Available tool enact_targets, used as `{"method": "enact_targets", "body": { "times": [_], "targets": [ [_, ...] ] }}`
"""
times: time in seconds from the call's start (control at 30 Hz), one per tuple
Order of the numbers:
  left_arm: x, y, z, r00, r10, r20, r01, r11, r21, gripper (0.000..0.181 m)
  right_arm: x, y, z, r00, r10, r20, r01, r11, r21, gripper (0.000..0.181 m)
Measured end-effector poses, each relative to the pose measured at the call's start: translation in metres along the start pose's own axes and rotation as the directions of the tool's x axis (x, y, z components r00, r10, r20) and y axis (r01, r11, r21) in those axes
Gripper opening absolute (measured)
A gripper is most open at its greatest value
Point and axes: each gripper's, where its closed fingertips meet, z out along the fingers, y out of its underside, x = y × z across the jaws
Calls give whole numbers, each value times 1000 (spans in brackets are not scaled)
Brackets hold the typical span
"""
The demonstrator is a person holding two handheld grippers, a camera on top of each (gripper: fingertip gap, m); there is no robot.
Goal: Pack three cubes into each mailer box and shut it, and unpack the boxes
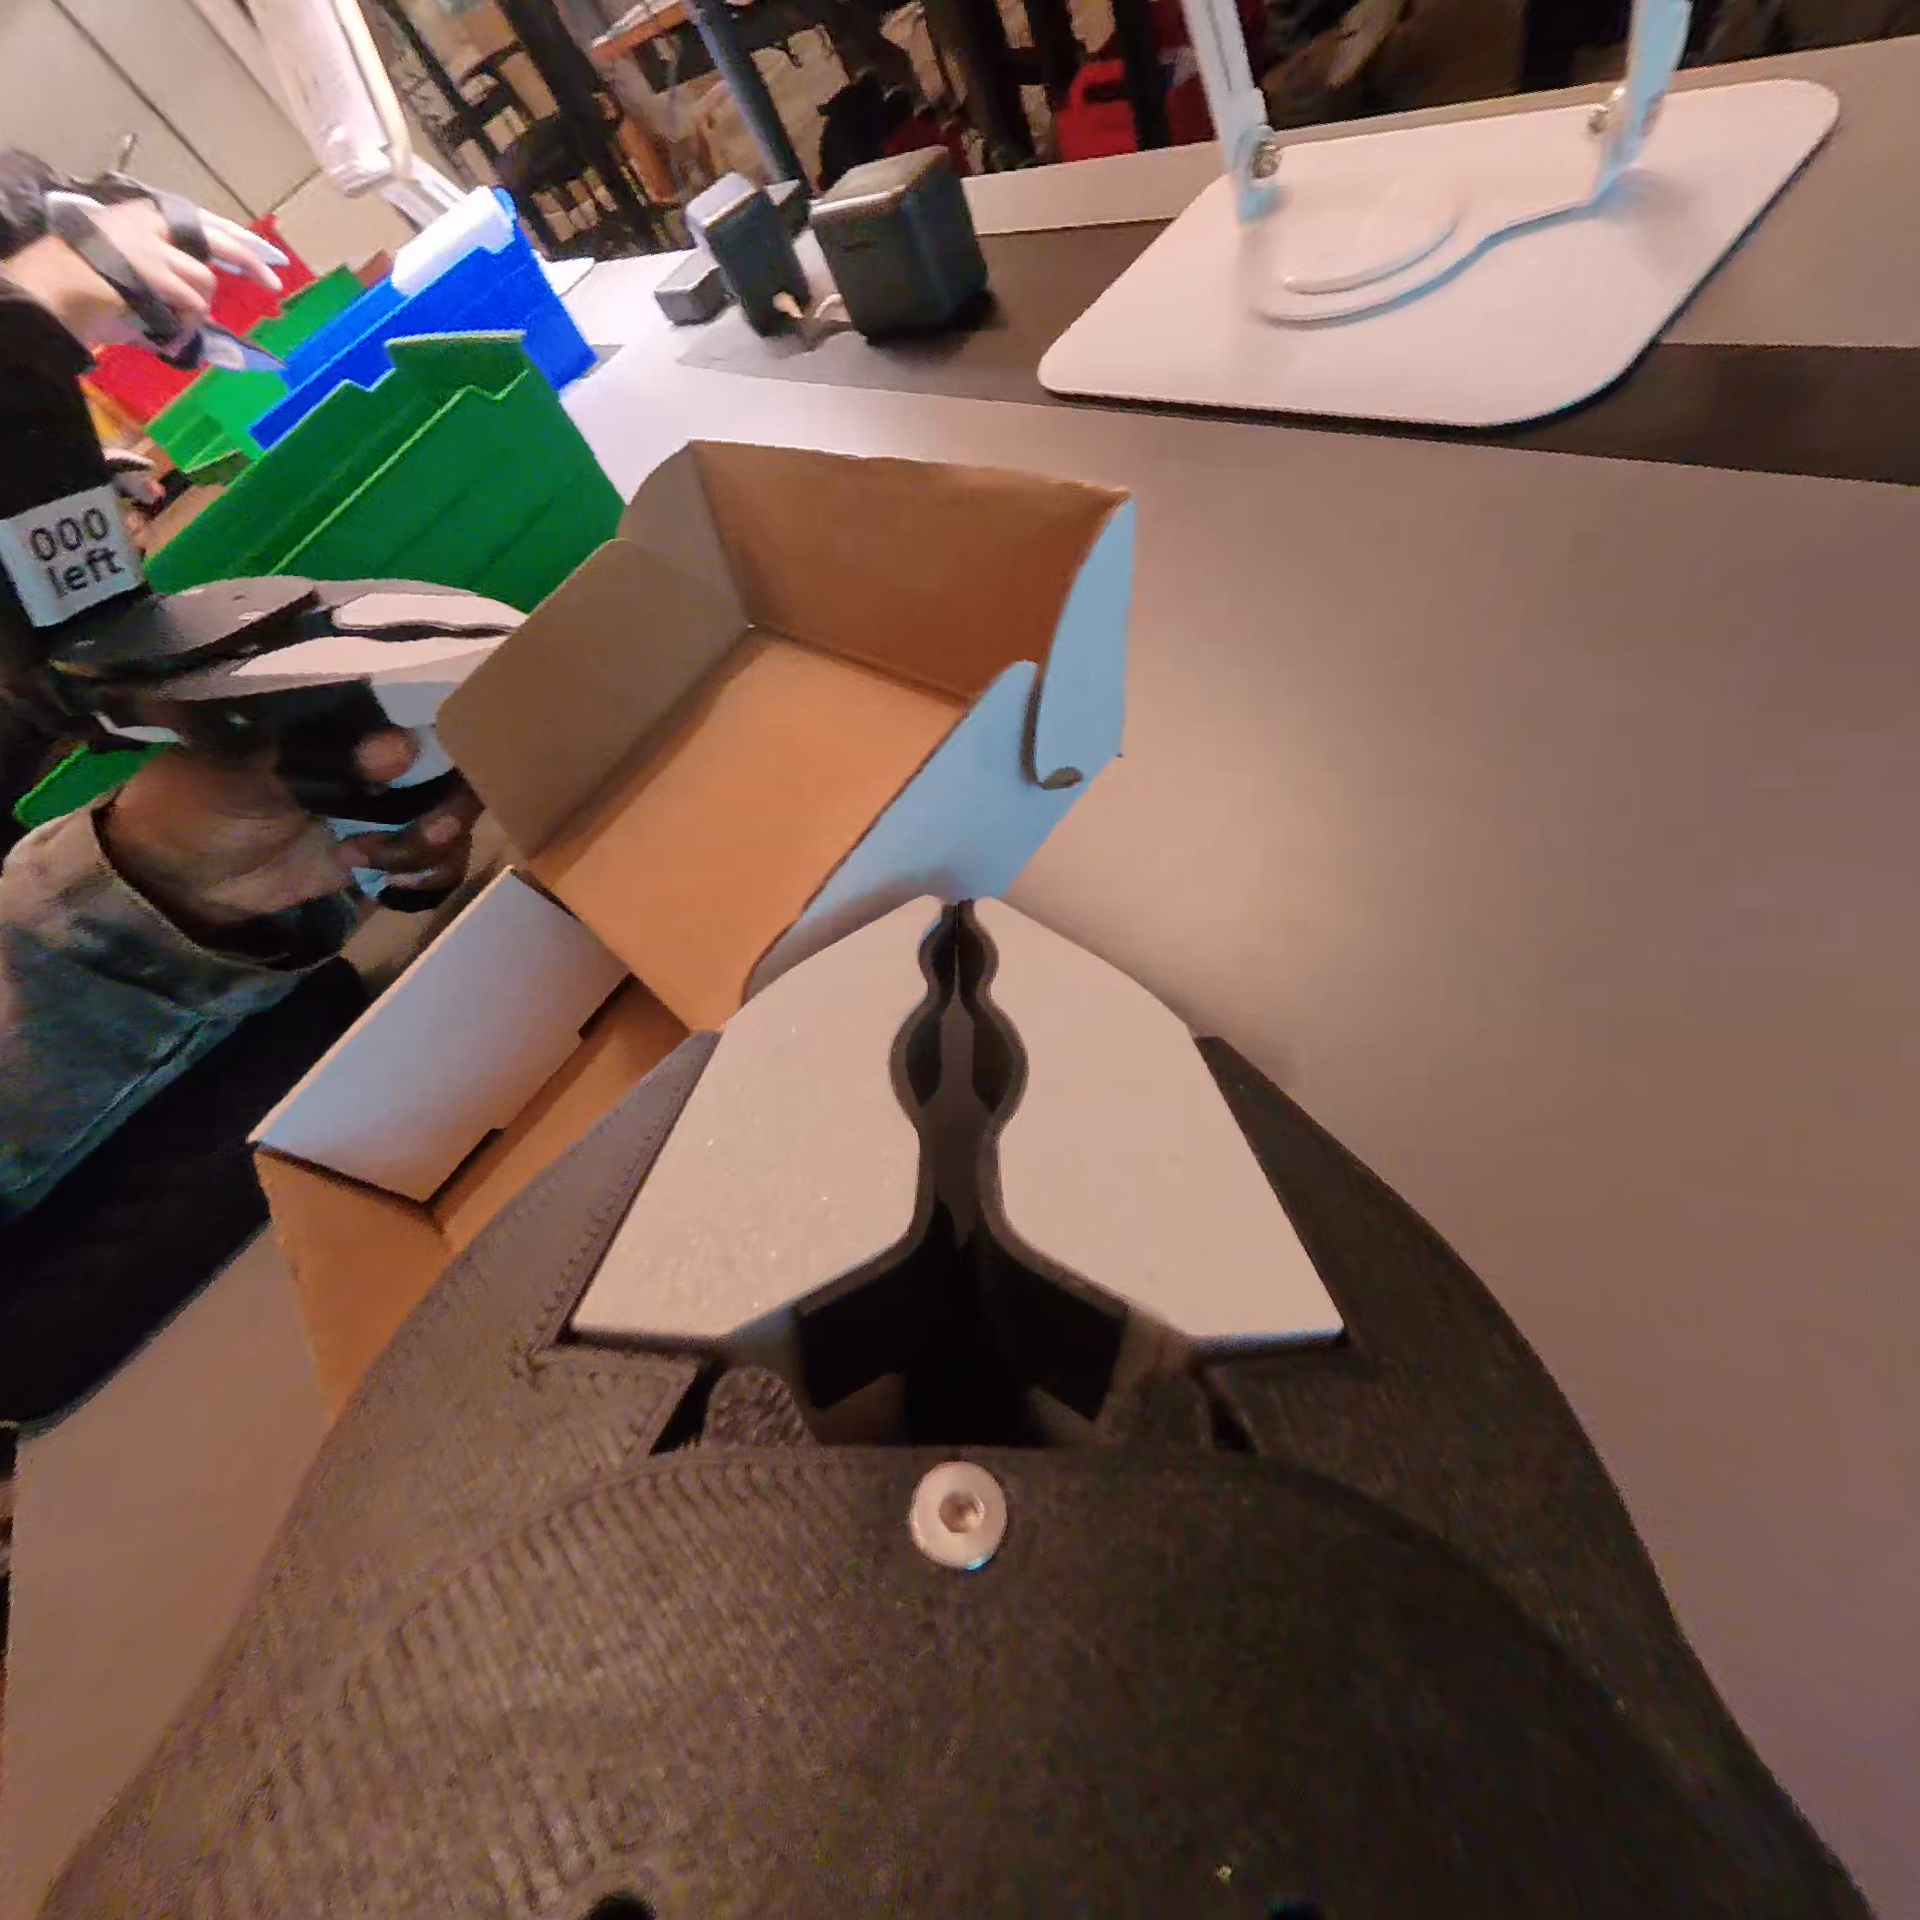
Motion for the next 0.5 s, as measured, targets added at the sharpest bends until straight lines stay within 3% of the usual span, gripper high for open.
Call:
{"method": "enact_targets", "body": {
  "times": [0.3, 0.5],
  "targets": [
    [24, -14, -6, 975, 219, -37, -216, 974, 74, 0, -26, -9, -15, 991, -118, 58, 116, 993, 31, 0],
    [41, -15, -21, 870, 493, 15, -492, 865, 97, 0, -47, -2, -30, 928, -371, -41, 371, 928, 12, 0]
  ]
}}
